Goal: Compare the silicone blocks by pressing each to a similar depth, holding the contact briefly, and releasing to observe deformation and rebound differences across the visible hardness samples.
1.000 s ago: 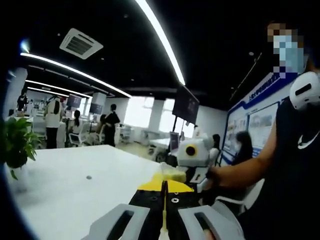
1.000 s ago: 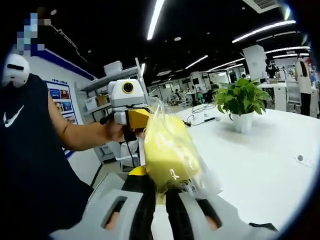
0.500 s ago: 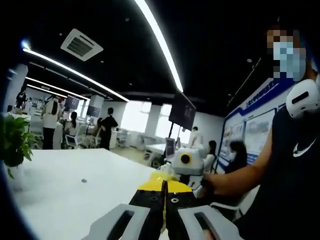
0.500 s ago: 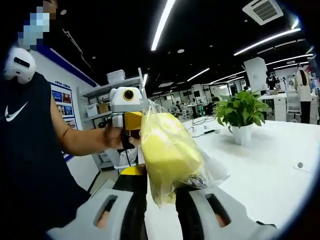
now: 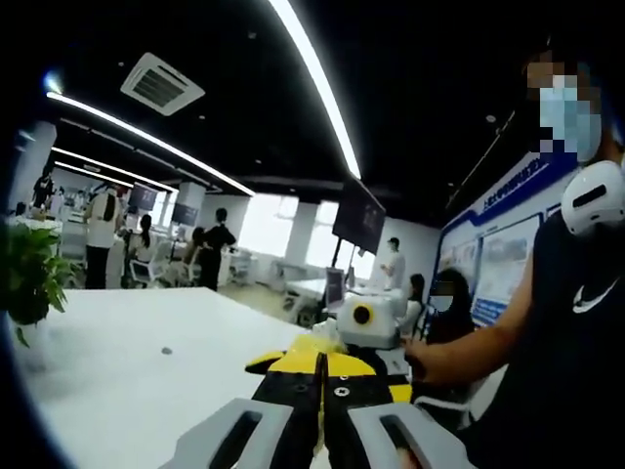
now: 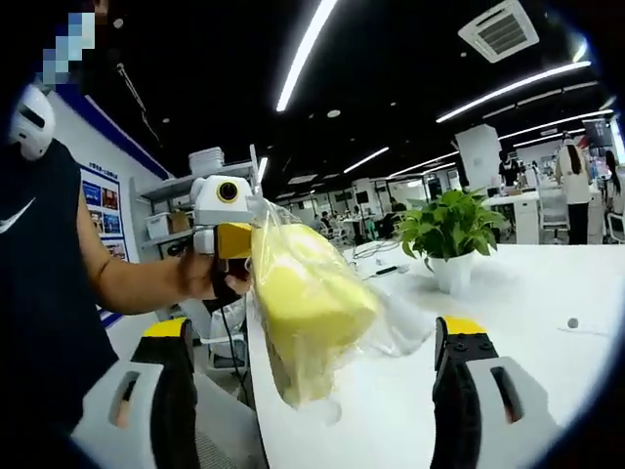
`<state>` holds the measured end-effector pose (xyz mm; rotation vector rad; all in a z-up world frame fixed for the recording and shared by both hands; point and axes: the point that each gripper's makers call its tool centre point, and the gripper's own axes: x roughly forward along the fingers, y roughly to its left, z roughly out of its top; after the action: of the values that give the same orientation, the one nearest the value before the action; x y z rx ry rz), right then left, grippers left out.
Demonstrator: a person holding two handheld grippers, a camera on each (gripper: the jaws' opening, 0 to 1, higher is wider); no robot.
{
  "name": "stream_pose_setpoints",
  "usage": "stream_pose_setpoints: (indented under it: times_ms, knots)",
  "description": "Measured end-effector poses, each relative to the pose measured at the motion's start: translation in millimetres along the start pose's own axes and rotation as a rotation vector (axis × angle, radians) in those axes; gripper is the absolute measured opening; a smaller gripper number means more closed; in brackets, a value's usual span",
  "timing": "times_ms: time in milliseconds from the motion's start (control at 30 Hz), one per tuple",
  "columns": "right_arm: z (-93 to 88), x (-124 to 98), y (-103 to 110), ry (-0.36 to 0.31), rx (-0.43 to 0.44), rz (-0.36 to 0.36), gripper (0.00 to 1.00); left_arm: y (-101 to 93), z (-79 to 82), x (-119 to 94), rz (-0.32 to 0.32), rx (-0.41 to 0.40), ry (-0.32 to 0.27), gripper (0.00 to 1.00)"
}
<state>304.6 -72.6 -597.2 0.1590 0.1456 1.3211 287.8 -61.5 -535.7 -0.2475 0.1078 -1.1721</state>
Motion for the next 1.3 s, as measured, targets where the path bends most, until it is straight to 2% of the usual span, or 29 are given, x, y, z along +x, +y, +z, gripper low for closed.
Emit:
stream_pose_setpoints:
  times_ms: [200,333,400,500,567,767,967,1300]
  knots:
    - [3.3,-16.6,-11.8,-0.005,-0.032,-0.069,0.96,7.7,4.0,-4.2,0.018,-0.036,-0.033,0.00]
    - [-0.9,-35.8,-27.8,0.000,-0.057,-0.148,0.96,16.0,3.1,-9.2,0.047,-0.079,-0.060,0.00]
    - [1.1,-52.5,-38.8,-0.025,-0.057,-0.211,0.96,20.4,2.1,-12.7,0.060,-0.101,-0.076,0.00]
    - [3.1,-70.9,-47.3,-0.047,-0.037,-0.258,0.96,24.8,-1.0,-16.8,0.068,-0.123,-0.086,0.00]
    - [-0.4,-86.7,-56.9,-0.030,-0.058,-0.314,0.96,28.7,-5.5,-19.0,0.080,-0.138,-0.086,0.00]
    - [-20.0,-127.3,-76.0,0.015,-0.070,-0.425,0.96,43.3,-24.3,-27.5,0.123,-0.234,-0.115,0.00]
    - [-54.8,-162.3,-84.6,0.077,-0.043,-0.505,0.96,52.5,-37.8,-33.8,0.147,-0.287,-0.123,0.00]
    - [-87.9,-185.0,-88.2,0.121,-0.039,-0.577,0.96,64.3,-66.6,-35.0,0.166,-0.349,-0.097,0.00]
